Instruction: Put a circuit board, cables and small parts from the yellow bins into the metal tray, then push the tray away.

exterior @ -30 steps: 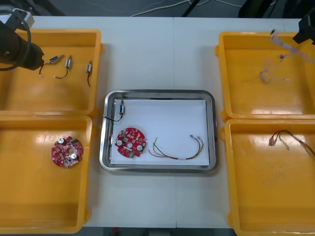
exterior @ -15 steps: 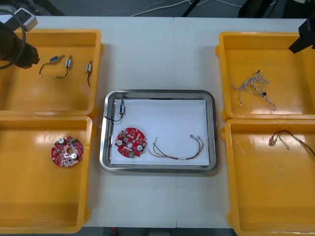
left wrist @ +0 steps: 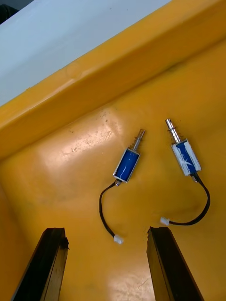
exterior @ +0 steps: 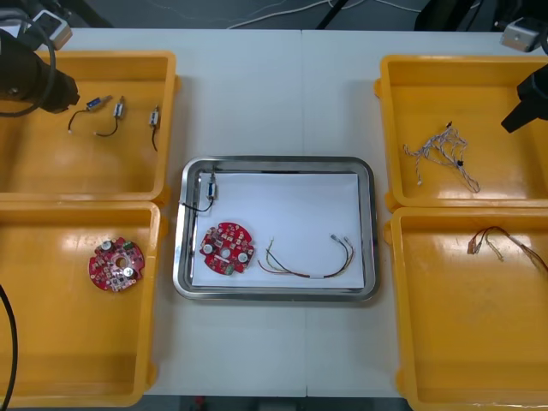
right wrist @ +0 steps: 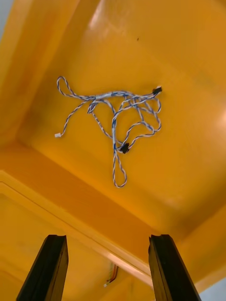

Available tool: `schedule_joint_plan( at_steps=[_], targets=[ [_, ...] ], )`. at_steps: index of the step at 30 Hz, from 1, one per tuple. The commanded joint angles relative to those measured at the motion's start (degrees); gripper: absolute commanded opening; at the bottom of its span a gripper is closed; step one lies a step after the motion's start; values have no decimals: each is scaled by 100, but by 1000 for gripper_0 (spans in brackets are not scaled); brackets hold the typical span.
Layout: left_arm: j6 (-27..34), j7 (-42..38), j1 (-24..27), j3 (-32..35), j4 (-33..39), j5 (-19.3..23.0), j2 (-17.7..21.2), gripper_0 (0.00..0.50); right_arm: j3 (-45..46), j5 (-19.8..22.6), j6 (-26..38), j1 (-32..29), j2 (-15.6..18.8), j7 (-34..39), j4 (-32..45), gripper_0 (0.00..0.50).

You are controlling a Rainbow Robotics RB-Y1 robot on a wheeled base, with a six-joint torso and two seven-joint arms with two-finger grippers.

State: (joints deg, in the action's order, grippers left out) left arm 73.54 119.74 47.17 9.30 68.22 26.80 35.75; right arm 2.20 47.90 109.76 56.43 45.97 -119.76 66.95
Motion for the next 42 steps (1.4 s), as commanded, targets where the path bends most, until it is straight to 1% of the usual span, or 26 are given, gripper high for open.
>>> schedule_joint_plan(
  at_steps=[1,3,5,11,12,15,19,23,27,35,39,40,42],
  targets=[
    [-209,603,407,178,-265,-70,-182,500,-184,-9,-262,281,-97,-144,-112,500],
    [-244,612,434,169,-344,-79,-208,500,-264,-18,-333,272,-115,-135,-121,500],
    [-402,673,522,169,-538,-114,-288,500,-404,-44,-535,211,-185,-117,-112,500],
    [-551,805,759,143,-933,-202,-384,500,-404,-123,-965,-35,-352,-126,-112,500],
    [-551,805,759,143,-933,-202,-384,500,-404,-123,-965,-35,-352,-126,-112,500],
    [-754,902,943,72,-1302,-237,-384,500,-466,-185,-1308,-229,-431,-117,-112,500],
    [-903,998,1119,46,-1584,-263,-358,500,-659,-264,-1730,-396,-467,-126,-112,500],
    [-1035,1033,1242,-121,-1777,-298,-288,500,-914,-334,-2178,-554,-519,-100,-112,500],
    [-1123,1033,1251,-306,-1786,-290,-226,500,-993,-378,-2468,-721,-581,-73,-121,500],
    [-1158,1244,1251,-297,-1979,-325,-217,500,-1371,-484,-2864,-906,-625,6,-112,500],
    [-1299,1666,1286,-68,-2287,-298,-217,495,-1441,-501,-3048,-1011,-625,50,-112,500],
    [-1413,1807,1357,-7,-2471,-307,-226,493,-1450,-510,-3083,-1046,-634,50,-112,500],
    [-1492,1851,1409,2,-2586,-325,-226,493,-1476,-536,-3092,-1073,-625,50,-112,500]
  ],
)
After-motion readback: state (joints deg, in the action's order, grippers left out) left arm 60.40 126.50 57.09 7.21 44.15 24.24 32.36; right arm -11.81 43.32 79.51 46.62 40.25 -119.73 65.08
